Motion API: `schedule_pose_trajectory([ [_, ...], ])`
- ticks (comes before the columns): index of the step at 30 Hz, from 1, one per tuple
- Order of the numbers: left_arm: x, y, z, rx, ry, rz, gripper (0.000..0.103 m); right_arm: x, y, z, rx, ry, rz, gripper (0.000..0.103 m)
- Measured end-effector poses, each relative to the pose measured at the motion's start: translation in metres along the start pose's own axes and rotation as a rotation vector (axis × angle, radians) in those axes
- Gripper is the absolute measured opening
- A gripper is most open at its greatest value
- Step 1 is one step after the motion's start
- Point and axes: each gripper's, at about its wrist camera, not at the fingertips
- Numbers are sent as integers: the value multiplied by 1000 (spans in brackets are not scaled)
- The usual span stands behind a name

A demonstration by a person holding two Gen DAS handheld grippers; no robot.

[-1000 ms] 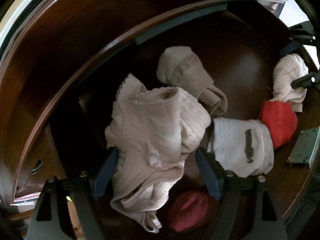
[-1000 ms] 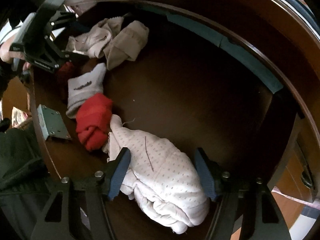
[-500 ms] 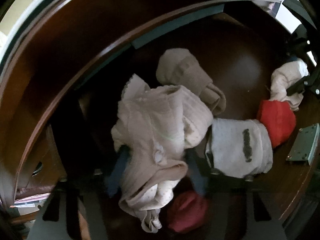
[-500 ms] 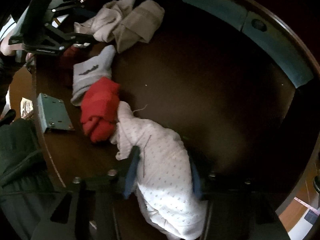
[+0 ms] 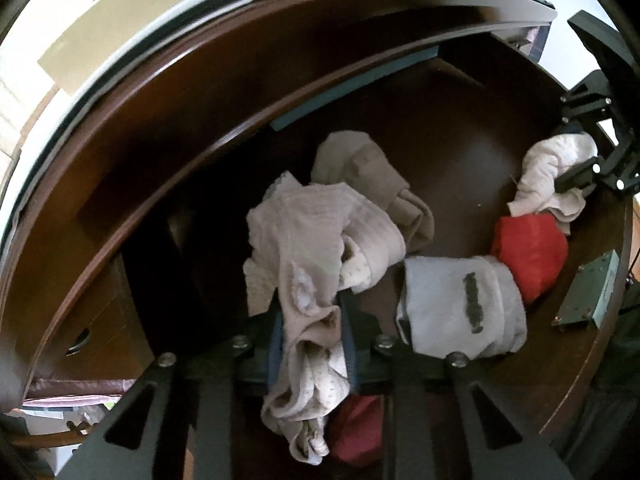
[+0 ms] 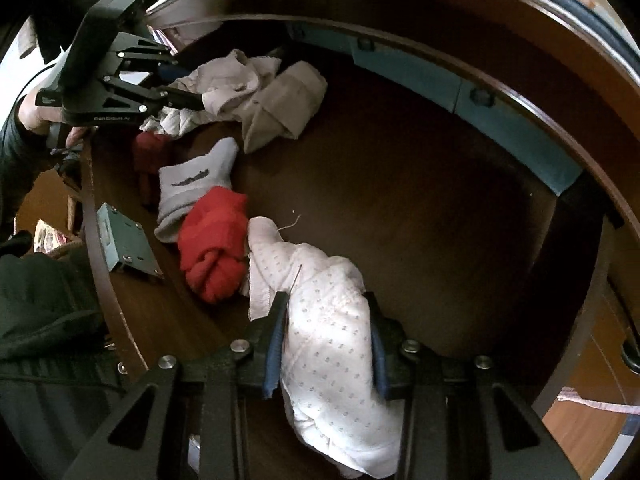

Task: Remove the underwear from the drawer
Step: 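Grasp the beige underwear with the left tool while the right tool grasps the white dotted garment, then lift the beige underwear with the left tool while the right tool lifts the white dotted garment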

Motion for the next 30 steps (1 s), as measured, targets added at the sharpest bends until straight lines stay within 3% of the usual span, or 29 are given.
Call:
schedule_pose_trajectory([
  [14, -16, -18, -2, -6, 22, 61, 21, -10, 16, 11, 50, -28, 90, 37],
  [30, -48, -29, -1, -70, 39, 141, 18, -19, 12, 13, 76, -54, 183, 37],
])
Point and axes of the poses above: each gripper's, at about its wrist camera, not at the fingertips, and x roughly the way its jaws point, z to its right, y to its top, and after that the axes turned 10 degrees about z, right-handed
